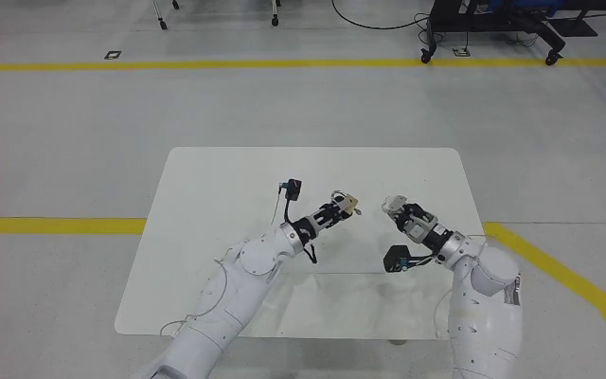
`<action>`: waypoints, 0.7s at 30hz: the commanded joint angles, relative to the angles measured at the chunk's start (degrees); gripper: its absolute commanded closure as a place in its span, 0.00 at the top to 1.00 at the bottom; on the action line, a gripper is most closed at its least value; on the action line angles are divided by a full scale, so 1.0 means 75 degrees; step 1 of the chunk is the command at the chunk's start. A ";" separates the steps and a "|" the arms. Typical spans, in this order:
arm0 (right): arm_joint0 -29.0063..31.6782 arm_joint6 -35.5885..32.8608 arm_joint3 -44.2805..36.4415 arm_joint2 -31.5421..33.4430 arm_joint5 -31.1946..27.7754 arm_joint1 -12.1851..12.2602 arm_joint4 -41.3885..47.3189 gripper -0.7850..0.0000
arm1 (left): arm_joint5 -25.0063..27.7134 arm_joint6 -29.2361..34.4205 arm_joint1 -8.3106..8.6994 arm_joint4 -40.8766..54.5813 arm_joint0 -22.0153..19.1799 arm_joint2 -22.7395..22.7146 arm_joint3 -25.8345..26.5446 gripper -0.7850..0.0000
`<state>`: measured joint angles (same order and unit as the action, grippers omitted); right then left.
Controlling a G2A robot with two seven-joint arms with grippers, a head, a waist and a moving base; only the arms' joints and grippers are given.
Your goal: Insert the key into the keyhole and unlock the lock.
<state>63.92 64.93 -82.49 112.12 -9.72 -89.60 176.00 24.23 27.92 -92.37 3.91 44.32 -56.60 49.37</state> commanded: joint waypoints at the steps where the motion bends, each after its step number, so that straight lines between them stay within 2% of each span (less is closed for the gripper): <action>1: 0.0069 -0.0083 -0.0123 -0.0046 -0.0171 -0.0041 0.0000 0.47 | -0.0342 0.0246 -0.0017 0.0295 0.0002 -0.0005 0.0035 0.00; 2: 0.0067 0.0145 -0.0092 -0.0087 -0.0500 -0.0037 0.0000 0.85 | -0.0497 0.0320 -0.0022 0.0414 -0.0012 -0.0022 0.0079 0.00; 3: 0.0067 0.0145 -0.0092 -0.0087 -0.0500 -0.0037 0.0000 1.00 | -0.0513 0.0321 -0.0019 0.0391 -0.0017 -0.0026 0.0126 0.00; 11: 0.0108 0.0124 -0.0077 -0.0157 -0.0316 -0.0038 0.0000 1.00 | -0.0625 0.0333 -0.0024 0.0546 0.0086 -0.0040 0.0193 0.00; 13: 0.0296 -0.1220 -0.0403 -0.0049 0.0733 -0.0022 -0.0550 1.00 | -0.0944 0.0558 -0.0020 0.1129 0.0226 -0.0184 0.0390 0.00; 14: 0.0461 -0.1814 -0.0567 -0.0145 0.1241 -0.0040 -0.0788 0.98 | -0.1052 0.0612 -0.0002 0.1258 0.0255 -0.0268 0.0473 0.00; 15: 0.0616 -0.2118 -0.0711 -0.0273 0.1646 -0.0046 -0.1013 0.86 | -0.1219 0.0683 0.0010 0.1421 0.0306 -0.0335 0.0539 0.00; 17: 0.0827 -0.2428 -0.0981 -0.0358 0.2164 -0.0017 -0.1441 0.72 | -0.1488 0.0815 0.0032 0.1658 0.0354 -0.0445 0.0729 0.00; 21: 0.1136 -0.3716 -0.1632 -0.0291 0.3070 0.0055 -0.2646 0.64 | -0.2098 0.1081 0.0055 0.2139 0.0444 -0.0579 0.0991 0.00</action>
<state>71.77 41.21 -93.22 109.88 10.94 -89.30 159.48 10.02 35.46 -91.99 18.79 47.53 -60.68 56.38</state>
